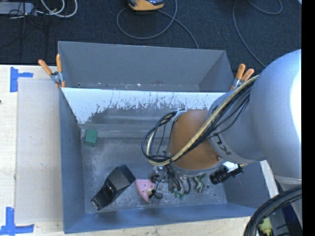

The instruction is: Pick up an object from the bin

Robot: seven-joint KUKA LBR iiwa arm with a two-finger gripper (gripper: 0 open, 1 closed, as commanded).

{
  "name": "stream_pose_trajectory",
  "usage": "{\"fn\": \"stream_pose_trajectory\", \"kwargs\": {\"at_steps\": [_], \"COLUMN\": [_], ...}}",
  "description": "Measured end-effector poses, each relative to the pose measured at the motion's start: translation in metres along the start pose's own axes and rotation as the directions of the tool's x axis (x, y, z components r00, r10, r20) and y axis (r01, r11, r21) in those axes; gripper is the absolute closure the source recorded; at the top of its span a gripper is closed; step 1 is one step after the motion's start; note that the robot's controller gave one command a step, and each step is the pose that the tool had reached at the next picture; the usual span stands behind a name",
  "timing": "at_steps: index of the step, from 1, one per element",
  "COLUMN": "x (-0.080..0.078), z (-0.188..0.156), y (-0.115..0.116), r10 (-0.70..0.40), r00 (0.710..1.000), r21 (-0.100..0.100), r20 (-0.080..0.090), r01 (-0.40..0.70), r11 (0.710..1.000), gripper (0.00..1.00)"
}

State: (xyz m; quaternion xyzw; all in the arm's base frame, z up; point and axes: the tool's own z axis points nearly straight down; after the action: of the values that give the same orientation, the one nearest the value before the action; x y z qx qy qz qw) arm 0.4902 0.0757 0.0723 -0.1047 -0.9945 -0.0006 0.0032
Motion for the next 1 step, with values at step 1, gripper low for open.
{"fn": "stream_pose_trajectory", "kwargs": {"at_steps": [1], "x": [-0.0015], "z": [-0.0223], "y": [-0.0008], "r10": [0.010], "r00": [1.000], "r21": [0.002], "r20": [-0.003], "r01": [-0.010], "r11": [1.000], "gripper": [1.00]}}
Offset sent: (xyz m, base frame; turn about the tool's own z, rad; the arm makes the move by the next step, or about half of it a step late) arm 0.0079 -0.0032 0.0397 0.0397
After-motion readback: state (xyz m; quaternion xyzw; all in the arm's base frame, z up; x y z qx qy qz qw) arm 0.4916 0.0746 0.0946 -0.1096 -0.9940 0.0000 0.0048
